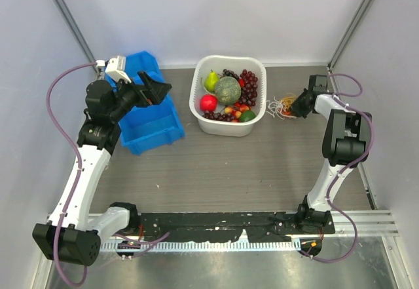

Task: Untangle the cables

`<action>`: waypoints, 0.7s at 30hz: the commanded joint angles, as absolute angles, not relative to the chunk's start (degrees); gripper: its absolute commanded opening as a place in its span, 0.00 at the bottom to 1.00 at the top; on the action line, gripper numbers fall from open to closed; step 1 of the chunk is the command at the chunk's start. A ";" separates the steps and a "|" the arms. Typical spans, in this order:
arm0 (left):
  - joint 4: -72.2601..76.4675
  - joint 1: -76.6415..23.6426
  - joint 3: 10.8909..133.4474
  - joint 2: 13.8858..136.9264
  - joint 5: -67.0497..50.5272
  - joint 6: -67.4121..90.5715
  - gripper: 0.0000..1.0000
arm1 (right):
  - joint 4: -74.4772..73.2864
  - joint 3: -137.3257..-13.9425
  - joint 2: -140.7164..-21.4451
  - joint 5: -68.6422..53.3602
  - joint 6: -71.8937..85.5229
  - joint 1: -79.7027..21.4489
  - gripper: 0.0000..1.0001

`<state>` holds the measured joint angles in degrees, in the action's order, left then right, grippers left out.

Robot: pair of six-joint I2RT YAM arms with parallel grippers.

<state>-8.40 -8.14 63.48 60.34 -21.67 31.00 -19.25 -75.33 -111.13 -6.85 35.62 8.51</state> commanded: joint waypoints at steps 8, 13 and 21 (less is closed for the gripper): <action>-5.45 -8.26 63.19 60.73 -22.33 30.76 1.00 | -24.70 -56.54 -87.77 -2.10 39.46 2.90 0.01; -4.75 -8.26 63.28 60.47 -23.55 31.99 1.00 | -29.69 -42.56 -67.81 -2.02 40.60 -6.31 0.01; -4.75 -8.35 63.02 61.52 -23.64 32.08 1.00 | -24.47 -27.53 -47.05 -7.47 52.73 -33.18 0.01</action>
